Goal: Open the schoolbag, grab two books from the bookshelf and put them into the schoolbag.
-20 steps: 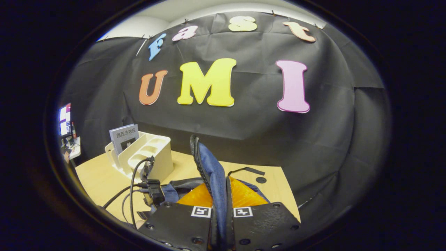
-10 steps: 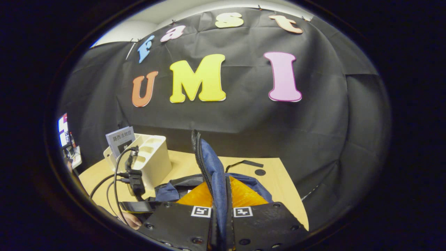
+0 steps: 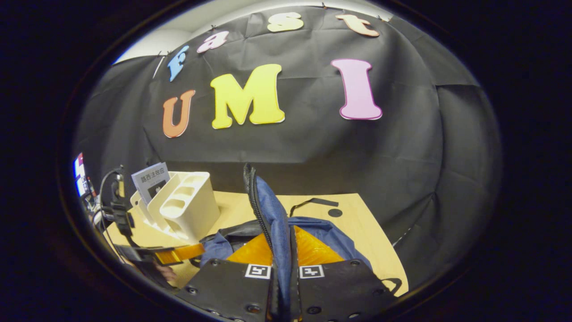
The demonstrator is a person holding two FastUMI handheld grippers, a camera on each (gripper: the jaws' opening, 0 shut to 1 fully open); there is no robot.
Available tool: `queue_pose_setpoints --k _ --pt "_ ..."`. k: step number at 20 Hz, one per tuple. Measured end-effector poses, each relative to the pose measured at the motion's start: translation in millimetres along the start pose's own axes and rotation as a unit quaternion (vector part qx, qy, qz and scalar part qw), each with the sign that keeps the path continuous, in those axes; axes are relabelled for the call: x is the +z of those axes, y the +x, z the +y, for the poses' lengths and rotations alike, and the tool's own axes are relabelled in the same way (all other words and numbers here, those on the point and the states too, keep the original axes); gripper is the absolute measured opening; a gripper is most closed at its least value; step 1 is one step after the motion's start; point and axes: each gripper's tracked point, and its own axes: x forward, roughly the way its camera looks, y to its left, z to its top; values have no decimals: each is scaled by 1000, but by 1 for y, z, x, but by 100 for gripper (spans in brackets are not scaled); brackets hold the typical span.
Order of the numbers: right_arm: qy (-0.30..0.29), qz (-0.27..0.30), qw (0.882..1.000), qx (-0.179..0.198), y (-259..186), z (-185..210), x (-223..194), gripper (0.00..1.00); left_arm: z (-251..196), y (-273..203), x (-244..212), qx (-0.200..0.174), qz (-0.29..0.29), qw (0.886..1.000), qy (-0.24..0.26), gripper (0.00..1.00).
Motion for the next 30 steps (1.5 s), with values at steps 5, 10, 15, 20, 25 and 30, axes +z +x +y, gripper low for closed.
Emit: queue_pose_setpoints --k 5,10,15,20,25,30 --pt "8 8 1000 3 7 8 -12 8 56 -42 42 55 -51 996 53 79" --pt "-10 -13 1000 -13 5 16 -14 9 103 -73 86 103 -90 985 106 79" --pt "-15 -8 1000 -17 7 19 -20 8 120 -91 132 131 -135 970 153 94" --pt "-21 -10 999 -23 4 15 -19 8 133 -98 179 144 -137 962 186 94" --pt "-22 -19 999 -31 -3 15 -20 11 156 -100 235 174 -148 949 218 98" --pt "-13 -21 999 -32 -4 16 -24 8 172 -82 284 195 -118 944 238 98"
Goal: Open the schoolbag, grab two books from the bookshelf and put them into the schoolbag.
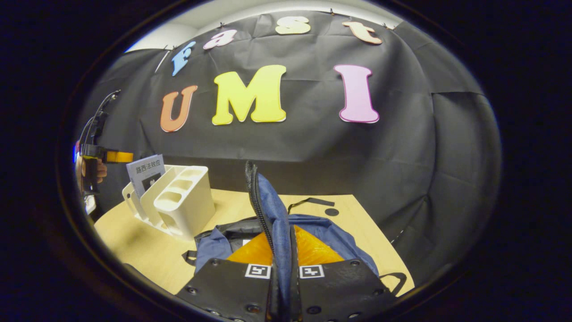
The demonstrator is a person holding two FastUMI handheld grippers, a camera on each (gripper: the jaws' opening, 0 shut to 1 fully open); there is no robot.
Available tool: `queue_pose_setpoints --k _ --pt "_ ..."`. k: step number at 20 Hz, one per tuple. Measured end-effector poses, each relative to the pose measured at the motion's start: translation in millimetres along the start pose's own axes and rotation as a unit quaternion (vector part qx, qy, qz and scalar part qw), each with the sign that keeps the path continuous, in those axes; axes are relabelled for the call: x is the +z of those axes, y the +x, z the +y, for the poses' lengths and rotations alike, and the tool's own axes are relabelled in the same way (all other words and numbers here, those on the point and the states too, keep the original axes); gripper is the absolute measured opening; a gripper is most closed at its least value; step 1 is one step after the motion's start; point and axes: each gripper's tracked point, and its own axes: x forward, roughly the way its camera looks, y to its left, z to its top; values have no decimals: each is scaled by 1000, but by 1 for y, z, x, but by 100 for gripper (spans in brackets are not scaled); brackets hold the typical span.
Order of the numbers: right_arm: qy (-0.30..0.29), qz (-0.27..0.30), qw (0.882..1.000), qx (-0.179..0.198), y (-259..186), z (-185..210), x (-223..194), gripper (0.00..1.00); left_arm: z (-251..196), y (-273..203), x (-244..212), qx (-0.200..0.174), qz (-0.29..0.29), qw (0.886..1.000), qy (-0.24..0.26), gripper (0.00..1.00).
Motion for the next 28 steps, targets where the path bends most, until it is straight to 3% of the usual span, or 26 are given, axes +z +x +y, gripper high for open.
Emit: queue_pose_setpoints --k 3,6,9,11,12,14,16,19,24,28 --pt "-7 -1 1000 4 1 2 -1 8 5 20 10 3 22 1000 20 98" --pt "-7 -3 1000 11 1 2 -2 9 -7 36 18 -25 32 999 32 97" --pt "-1 -3 1000 17 2 -3 -4 8 -19 59 11 -44 83 995 42 97" --pt "0 -11 1000 13 -1 -7 -5 8 -12 72 8 -30 120 992 29 96" --pt "-4 -15 1000 13 -2 -6 -6 10 -16 76 2 -41 150 987 26 96" --pt "-3 -17 1000 16 -3 -6 -11 9 1 89 9 1 157 986 55 97" --pt "0 -12 1000 20 -4 -6 -15 10 -3 102 -2 -10 185 978 92 96" --pt "0 -14 1000 21 -7 -8 -15 10 -1 98 -6 9 225 966 128 95" --pt "1 -19 1000 21 -11 -15 -16 10 -4 108 -24 2 273 952 138 93" --pt "8 -18 1000 24 -11 -18 -20 10 -2 102 -29 1 299 944 139 84"
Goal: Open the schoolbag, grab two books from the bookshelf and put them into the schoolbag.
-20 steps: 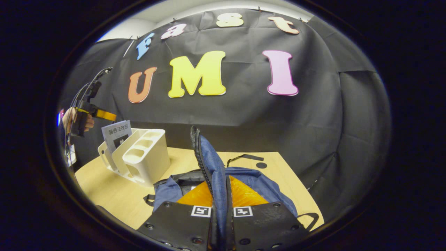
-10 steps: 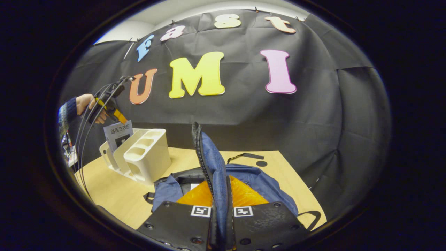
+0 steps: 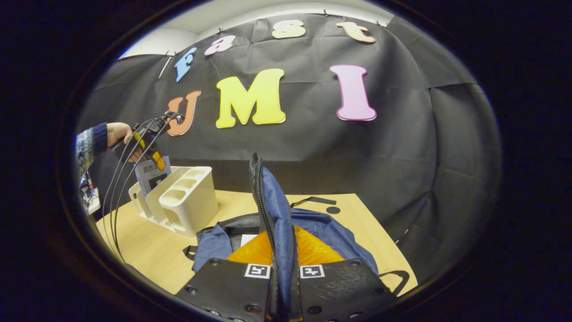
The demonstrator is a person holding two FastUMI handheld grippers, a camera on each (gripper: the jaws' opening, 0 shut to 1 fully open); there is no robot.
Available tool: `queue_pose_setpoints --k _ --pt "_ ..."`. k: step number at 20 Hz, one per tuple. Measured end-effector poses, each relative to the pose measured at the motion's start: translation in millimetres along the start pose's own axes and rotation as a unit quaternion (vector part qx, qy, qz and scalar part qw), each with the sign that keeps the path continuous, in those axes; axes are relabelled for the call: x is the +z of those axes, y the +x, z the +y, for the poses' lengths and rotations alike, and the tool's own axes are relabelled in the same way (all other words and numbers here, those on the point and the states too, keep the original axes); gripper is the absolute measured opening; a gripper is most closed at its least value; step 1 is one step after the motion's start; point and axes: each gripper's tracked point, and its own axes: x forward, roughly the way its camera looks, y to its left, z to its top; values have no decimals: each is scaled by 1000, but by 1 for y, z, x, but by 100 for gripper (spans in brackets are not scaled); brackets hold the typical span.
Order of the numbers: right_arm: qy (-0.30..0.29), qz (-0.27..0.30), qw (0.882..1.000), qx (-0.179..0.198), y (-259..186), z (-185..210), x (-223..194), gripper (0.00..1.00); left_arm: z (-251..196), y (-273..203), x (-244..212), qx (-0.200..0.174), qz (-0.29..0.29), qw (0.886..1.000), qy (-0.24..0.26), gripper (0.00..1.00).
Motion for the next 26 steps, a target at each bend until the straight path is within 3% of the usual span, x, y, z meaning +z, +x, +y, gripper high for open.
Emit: queue_pose_setpoints --k 1,4,11,17,26 --pt "2 0 1000 1 0 0 -1 9 4 -2 -2 3 8 1000 0 77" --pt "5 1 1000 3 1 -1 -4 9 3 -2 -8 -7 24 1000 -10 72" --pt "15 5 1000 2 2 -6 -10 10 10 -8 -9 -32 31 999 -31 47" --pt "14 10 1000 12 7 -4 -11 10 15 -19 -24 -34 31 996 -83 43" --pt "3 10 1000 11 7 1 -14 10 44 -84 -61 -57 -12 989 -139 43"
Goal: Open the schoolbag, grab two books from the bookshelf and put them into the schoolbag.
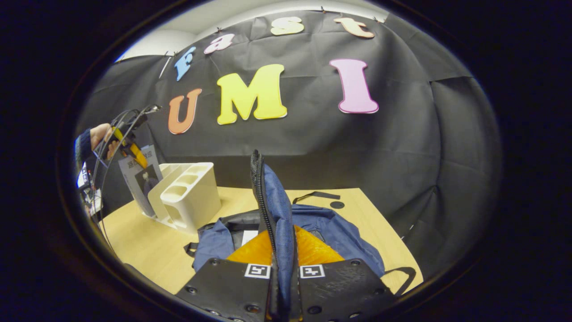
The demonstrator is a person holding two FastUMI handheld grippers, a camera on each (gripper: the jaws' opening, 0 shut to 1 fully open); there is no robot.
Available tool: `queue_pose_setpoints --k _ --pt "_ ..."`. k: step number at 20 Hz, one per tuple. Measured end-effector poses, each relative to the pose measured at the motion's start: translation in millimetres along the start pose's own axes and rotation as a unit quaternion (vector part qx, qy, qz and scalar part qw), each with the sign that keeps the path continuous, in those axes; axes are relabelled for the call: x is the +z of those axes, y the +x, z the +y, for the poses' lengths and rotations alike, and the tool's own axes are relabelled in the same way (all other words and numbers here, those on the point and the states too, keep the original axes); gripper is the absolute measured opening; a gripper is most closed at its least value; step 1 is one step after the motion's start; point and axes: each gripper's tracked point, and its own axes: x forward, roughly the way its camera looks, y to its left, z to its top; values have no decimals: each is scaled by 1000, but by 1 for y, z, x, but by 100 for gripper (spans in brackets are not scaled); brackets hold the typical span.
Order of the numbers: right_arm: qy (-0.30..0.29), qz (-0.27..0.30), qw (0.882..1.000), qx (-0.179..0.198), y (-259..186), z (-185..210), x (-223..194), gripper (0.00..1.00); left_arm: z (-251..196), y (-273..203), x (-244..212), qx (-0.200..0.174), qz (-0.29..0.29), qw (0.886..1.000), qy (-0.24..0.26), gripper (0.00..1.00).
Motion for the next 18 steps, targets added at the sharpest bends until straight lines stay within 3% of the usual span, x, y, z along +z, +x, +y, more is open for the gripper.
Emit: queue_pose_setpoints --k 5,12,18 --pt "-13 -3 1000 -1 -2 1 1 10 4 -40 -32 -23 -30 999 -25 43" --pt "-8 3 1000 -1 3 1 0 10 -12 -63 -112 -66 -34 996 -55 43" --pt "-10 14 1000 -2 7 5 -3 10 -20 -89 -136 -125 -56 983 -124 43"
